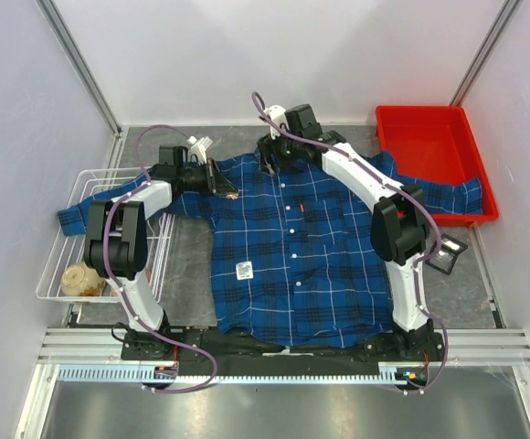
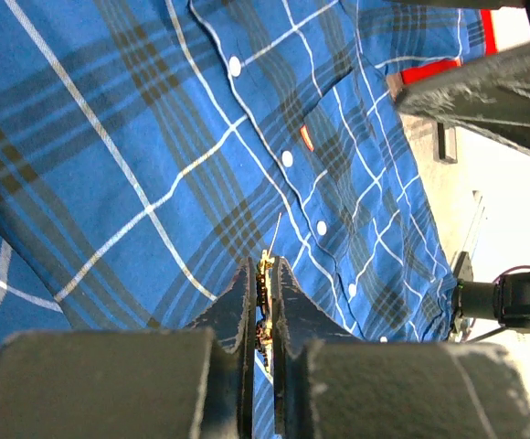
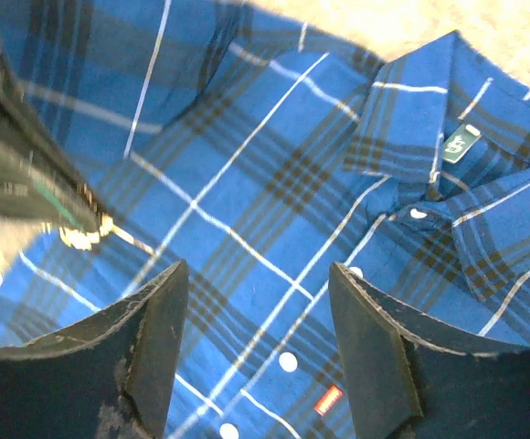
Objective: Pin the brooch onto the clothing
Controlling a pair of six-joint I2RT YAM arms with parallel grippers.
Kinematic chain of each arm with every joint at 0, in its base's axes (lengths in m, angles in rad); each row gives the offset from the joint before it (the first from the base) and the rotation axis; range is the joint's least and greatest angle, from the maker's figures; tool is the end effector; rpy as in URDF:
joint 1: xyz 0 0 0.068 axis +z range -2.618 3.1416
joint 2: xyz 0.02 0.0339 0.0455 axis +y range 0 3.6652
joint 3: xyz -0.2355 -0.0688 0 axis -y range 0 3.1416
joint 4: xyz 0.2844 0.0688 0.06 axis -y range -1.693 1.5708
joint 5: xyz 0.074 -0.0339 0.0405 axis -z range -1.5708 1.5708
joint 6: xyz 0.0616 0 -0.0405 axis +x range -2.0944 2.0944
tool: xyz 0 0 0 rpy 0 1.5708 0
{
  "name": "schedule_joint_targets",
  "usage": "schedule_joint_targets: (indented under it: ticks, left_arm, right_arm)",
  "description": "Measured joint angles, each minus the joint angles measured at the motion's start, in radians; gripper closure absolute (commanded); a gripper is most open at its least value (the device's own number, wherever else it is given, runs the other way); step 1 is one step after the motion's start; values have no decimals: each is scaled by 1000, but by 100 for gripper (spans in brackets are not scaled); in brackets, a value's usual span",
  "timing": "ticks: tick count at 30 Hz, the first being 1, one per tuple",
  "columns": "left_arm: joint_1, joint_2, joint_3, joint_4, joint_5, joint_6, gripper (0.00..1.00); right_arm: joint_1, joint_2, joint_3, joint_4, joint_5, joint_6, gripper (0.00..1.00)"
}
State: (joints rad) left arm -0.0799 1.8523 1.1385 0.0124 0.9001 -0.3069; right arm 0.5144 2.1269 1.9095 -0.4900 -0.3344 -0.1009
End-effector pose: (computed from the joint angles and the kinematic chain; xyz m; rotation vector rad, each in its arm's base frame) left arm 0.4202 -0.0821 0.1264 0.2381 2.2131 -1.2235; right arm 0.4562 0.2810 0.2249 -0.8649 2.1330 0.5961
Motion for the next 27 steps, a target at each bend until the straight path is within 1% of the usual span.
schedule_joint_targets:
  ticks: [3, 6, 10, 16, 27]
  left_arm:
    - [0, 0, 19, 10, -3, 1, 98]
    - [0, 0, 24, 20, -9, 2, 98]
    - [6, 0, 23, 21, -9, 10, 98]
    - [21, 0, 16, 7, -10, 68, 98]
    - [24, 0, 16, -16, -10, 120, 98]
  right_arm:
    - [22, 50, 84, 19, 82, 150, 35]
    - [54, 105, 126, 23, 169, 264, 37]
    - [97, 166, 136, 15, 245, 345, 39]
    - [135, 236, 154, 3, 305, 398, 39]
    - [134, 311, 234, 12, 332, 428, 41]
